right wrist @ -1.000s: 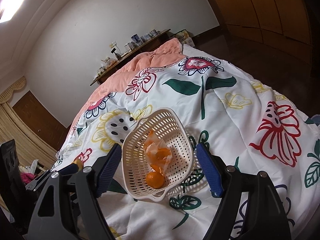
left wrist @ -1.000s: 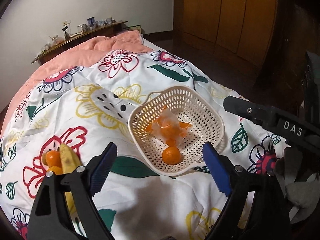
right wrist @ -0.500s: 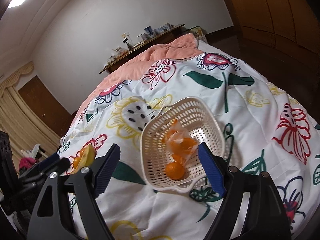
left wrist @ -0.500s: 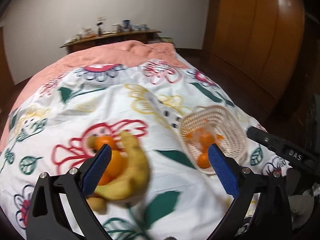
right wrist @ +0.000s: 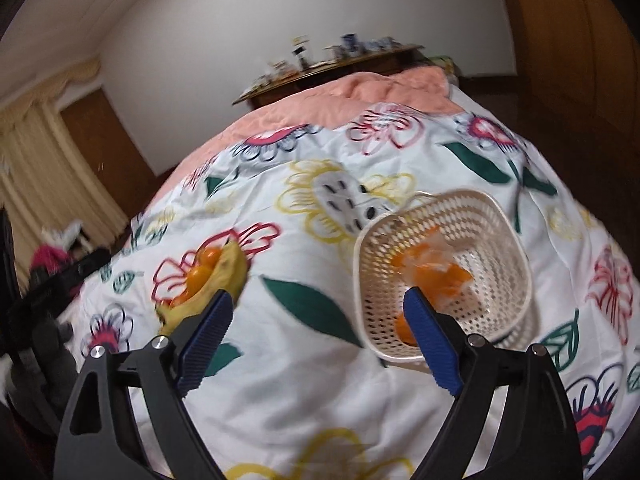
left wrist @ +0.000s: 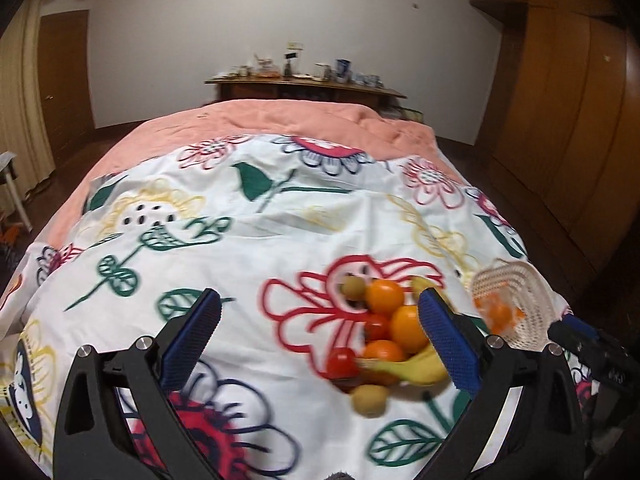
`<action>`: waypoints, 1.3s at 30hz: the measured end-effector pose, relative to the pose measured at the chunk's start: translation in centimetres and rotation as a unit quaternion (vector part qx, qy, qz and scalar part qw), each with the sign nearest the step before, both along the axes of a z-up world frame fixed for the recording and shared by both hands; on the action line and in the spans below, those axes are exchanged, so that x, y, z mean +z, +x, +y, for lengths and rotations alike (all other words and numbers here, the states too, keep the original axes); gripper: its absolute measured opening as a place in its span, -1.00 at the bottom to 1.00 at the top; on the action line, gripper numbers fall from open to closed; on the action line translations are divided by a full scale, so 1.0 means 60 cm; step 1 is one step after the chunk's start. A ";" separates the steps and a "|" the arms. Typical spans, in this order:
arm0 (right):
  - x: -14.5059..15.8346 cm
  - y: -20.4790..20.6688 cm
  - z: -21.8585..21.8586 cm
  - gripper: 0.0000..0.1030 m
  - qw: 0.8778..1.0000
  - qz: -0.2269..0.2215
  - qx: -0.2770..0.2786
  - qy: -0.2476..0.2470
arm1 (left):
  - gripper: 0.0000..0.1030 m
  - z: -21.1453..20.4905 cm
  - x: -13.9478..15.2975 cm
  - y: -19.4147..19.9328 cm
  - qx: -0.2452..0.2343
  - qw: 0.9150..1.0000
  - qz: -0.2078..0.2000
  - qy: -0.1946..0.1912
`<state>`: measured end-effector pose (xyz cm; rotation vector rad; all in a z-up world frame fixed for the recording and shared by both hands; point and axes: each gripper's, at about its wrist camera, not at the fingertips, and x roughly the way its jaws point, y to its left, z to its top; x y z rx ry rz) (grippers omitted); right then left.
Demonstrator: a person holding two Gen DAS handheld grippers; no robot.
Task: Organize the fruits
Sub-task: 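Move both tools back toward the remaining fruit pile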
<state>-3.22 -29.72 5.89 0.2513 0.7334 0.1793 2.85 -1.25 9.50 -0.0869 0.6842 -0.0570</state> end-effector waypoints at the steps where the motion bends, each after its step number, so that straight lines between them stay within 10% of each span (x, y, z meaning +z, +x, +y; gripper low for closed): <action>1: 0.004 0.000 0.016 0.73 1.000 -0.003 0.010 -0.014 | 0.94 0.005 -0.002 -0.002 0.004 1.000 -0.001 0.001; 12: -0.015 0.002 0.202 0.75 0.971 0.002 0.139 -0.193 | 0.94 0.054 -0.016 -0.017 0.020 1.000 -0.009 0.009; 25: -0.052 0.044 0.269 0.75 0.940 0.057 0.176 -0.288 | 0.94 0.064 -0.029 -0.015 0.024 1.000 0.002 -0.002; 39: -0.025 0.091 0.185 0.80 0.958 0.064 0.085 -0.266 | 0.94 0.060 -0.038 -0.015 0.020 1.000 0.009 -0.001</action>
